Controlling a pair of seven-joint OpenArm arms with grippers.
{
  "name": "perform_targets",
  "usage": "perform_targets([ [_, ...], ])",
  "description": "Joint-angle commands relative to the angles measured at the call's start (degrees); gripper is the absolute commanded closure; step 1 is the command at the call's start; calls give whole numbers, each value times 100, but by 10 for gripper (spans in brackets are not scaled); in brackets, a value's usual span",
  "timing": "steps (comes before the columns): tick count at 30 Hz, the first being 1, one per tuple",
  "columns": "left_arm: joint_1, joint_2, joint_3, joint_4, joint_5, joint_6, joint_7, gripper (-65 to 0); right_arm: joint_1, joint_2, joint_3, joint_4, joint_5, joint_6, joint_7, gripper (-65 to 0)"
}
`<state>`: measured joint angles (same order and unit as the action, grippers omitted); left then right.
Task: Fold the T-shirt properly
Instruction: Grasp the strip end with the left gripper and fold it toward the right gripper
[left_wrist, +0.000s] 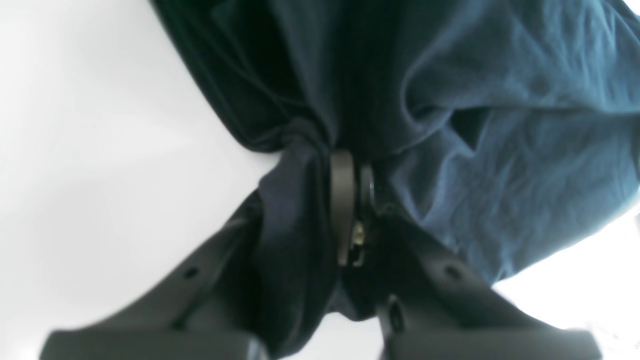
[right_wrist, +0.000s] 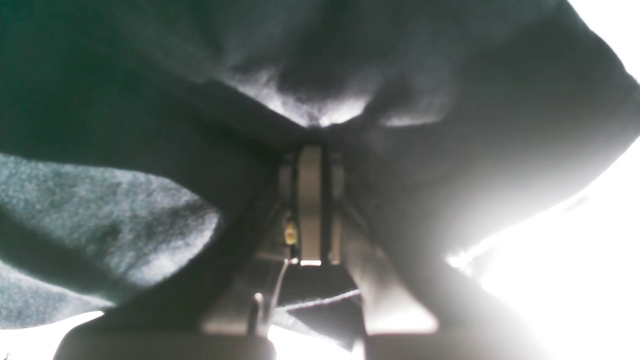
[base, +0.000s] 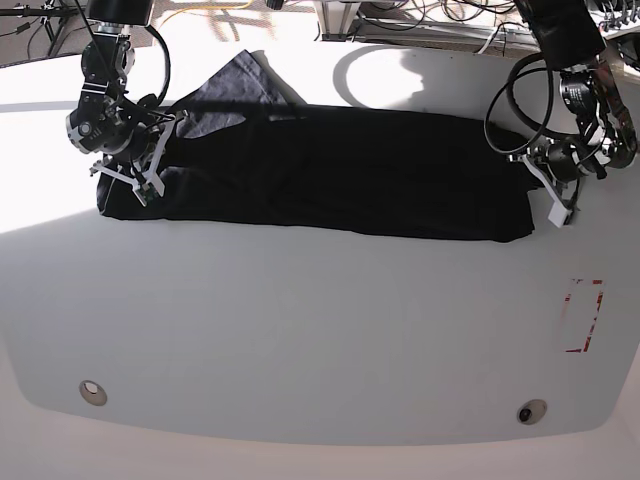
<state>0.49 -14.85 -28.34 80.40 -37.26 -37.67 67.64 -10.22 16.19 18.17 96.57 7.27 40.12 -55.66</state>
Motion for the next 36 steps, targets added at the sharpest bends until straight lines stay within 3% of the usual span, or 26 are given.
perform_targets([
  [1,193,-102,139,808,-147,70,-227,-4,59,74,24,61,7,-12,49,-16],
  [12,957,-154,869,3428,-147,369,-219,-4,68,74,33,70,7,-12,49,-16],
  [22,834,-234,1528,3481,-200,352,-139,-4,68,74,33,70,7,-12,49,-16],
  [36,219,461,2689,3331,-138,360,-34,-6,50,74,33,61,7,-12,49,-16],
])
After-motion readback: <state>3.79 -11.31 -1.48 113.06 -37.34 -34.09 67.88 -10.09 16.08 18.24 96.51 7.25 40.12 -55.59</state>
